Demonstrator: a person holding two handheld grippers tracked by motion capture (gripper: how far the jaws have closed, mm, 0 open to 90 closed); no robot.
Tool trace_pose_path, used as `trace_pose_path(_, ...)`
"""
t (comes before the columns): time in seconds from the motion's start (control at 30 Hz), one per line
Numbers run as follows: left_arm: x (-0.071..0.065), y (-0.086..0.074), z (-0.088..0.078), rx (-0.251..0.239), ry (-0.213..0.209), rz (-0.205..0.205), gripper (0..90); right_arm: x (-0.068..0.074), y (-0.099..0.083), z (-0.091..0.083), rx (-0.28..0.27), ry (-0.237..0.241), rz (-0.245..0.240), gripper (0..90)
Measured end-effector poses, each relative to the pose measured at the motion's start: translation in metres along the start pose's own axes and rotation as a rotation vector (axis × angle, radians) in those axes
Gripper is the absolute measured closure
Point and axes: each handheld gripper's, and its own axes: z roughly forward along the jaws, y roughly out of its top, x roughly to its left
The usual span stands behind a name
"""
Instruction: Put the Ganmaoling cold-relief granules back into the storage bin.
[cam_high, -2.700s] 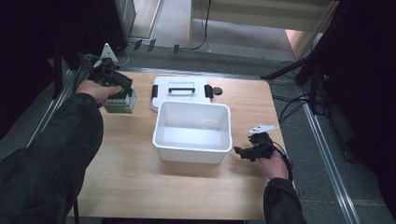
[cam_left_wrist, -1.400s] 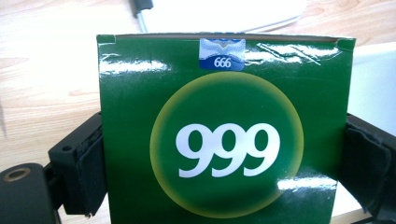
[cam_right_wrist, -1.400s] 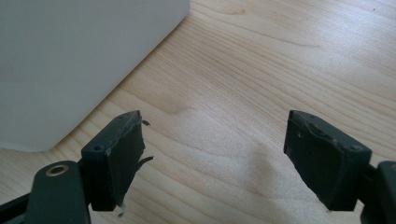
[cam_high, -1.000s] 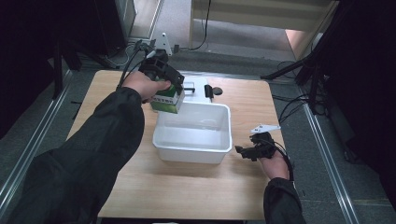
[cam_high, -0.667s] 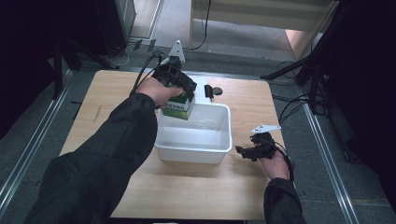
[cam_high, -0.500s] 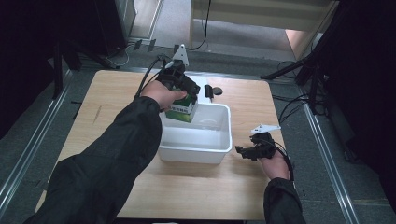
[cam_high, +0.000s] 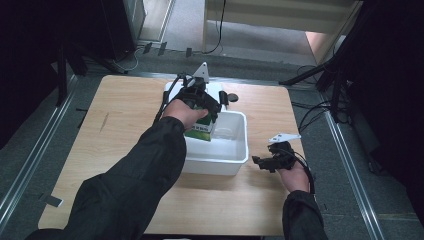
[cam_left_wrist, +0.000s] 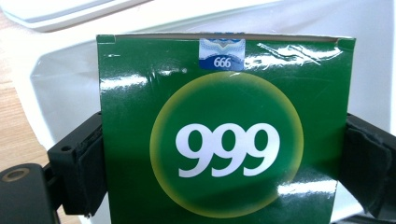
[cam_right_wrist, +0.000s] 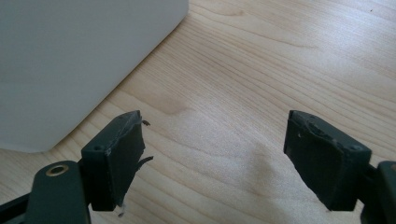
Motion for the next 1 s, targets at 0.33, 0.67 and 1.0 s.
trace_pose_path(0.33, 0.0, 0.0, 0.01, -0.013, 0.018, -0.044, 5.7, 0.0, 0.0, 0.0, 0.001, 0.002, -0.003, 20.1)
trace_pose_path(0.67, -0.005, 0.001, 0.016, -0.029, 0.031, -0.084, 5.3, 0.0, 0.0, 0.0, 0.002, 0.002, -0.003, 20.2)
trace_pose_path(1.0, -0.008, 0.005, 0.023, -0.018, 0.065, -0.091, 5.2, -0.001, -0.002, -0.001, 0.002, 0.001, 0.002, 20.1)
